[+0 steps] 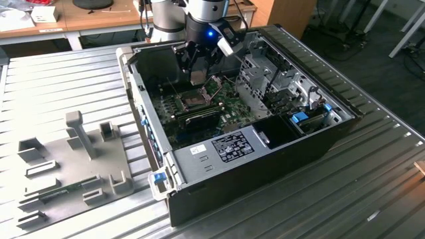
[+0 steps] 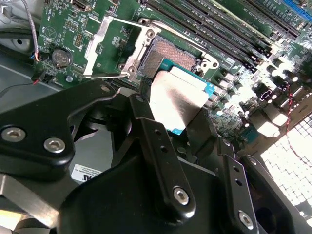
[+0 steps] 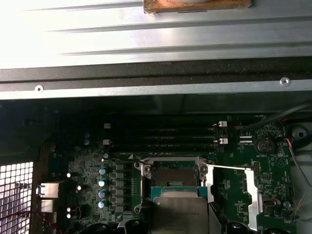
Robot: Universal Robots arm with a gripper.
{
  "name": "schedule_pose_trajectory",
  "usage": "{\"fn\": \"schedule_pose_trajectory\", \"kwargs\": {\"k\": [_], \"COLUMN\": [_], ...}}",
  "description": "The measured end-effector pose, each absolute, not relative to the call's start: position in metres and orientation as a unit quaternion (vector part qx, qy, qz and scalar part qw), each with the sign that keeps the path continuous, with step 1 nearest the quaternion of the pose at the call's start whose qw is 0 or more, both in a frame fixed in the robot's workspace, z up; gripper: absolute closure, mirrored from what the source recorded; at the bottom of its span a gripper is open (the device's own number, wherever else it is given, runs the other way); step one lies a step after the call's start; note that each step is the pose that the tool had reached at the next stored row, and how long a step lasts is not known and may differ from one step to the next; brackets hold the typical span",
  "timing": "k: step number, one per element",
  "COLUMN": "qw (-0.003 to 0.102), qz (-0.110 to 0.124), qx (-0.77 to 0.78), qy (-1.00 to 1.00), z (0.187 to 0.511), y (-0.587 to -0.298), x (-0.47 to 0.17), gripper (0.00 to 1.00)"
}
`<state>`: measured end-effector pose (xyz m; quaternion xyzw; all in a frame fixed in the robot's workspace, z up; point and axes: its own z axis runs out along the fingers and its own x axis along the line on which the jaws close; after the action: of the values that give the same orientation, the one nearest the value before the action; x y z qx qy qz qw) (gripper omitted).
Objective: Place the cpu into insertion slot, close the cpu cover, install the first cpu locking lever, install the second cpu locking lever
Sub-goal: 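Place the cpu into insertion slot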
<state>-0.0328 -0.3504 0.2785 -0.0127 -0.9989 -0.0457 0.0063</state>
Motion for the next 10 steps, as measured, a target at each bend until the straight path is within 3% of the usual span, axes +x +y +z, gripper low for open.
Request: {"fn": "schedule_pose_trajectory", "kwargs": {"k": [10], "qw": [0.006], "qz": [-0.046], "qx": [-0.013], "qy": [-0.999], "z": [0.2757], "y": [-0.3504], "x": [-0.0328], "gripper": [0.46]}}
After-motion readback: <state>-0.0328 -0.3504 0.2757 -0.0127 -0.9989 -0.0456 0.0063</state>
